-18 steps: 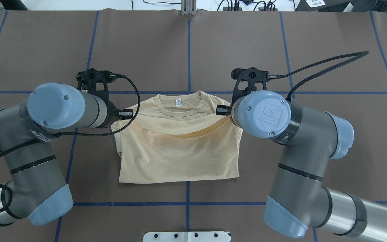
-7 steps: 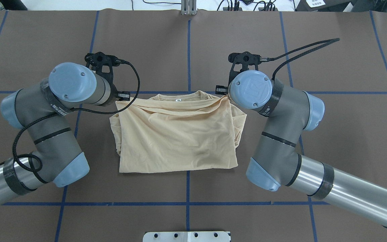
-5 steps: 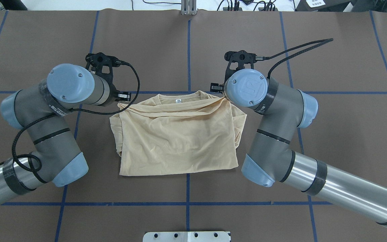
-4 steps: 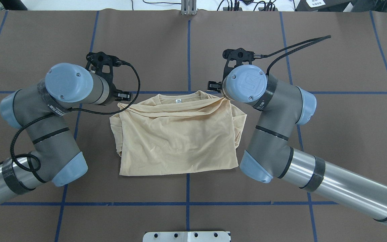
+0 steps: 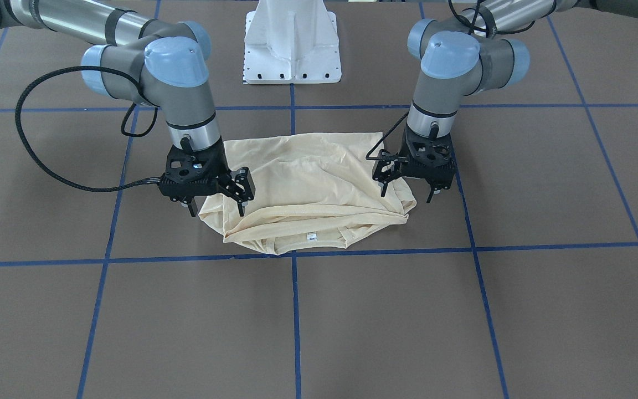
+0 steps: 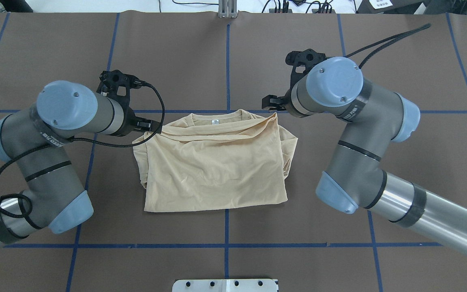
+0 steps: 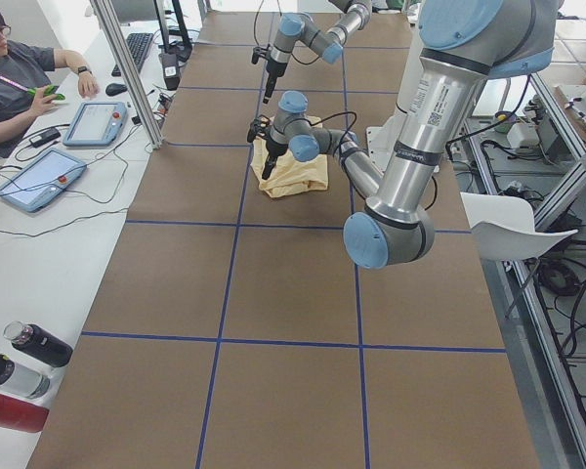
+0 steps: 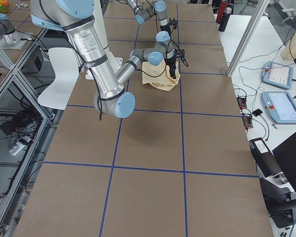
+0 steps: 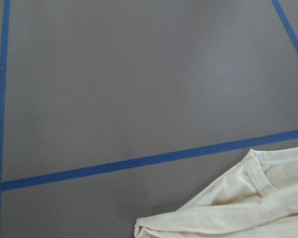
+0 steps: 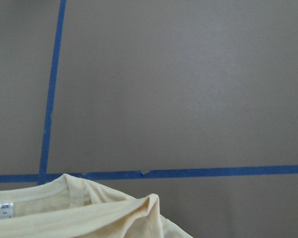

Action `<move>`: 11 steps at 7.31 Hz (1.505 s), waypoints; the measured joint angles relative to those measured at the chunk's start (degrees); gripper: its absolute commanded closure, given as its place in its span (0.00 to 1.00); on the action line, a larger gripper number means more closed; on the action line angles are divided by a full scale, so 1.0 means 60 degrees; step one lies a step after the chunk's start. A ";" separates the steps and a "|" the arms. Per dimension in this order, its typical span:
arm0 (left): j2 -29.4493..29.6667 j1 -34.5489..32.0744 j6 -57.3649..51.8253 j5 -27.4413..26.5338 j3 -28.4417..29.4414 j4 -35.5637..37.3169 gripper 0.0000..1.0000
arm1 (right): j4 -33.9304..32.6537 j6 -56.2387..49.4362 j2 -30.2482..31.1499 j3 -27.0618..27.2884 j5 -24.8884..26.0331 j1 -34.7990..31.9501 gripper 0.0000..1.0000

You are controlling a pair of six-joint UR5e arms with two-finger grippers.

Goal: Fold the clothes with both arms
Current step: 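Move the right gripper away while the left gripper lowers to the folded shirt's corner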

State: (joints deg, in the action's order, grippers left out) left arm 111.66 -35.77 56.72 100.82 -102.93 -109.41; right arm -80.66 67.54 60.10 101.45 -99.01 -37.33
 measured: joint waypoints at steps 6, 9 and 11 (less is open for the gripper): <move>-0.1125 0.2240 0.2240 -0.0438 -0.0561 -0.1395 0.49 | -0.0006 -0.0371 0.0985 0.1110 -0.0322 -0.0185 0.00; -0.1372 0.2549 0.2391 -0.0483 -0.0605 -0.1394 0.61 | -0.0004 -0.0363 0.0971 0.1115 -0.0265 -0.0170 0.00; -0.1447 0.2587 0.2397 -0.0484 -0.0601 -0.1394 1.00 | -0.0004 -0.0359 0.0970 0.1106 -0.0253 -0.0150 0.00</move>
State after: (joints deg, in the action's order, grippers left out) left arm 102.98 -20.25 71.10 97.91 -106.54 -117.77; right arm -80.68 65.39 65.92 108.08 -100.53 -38.23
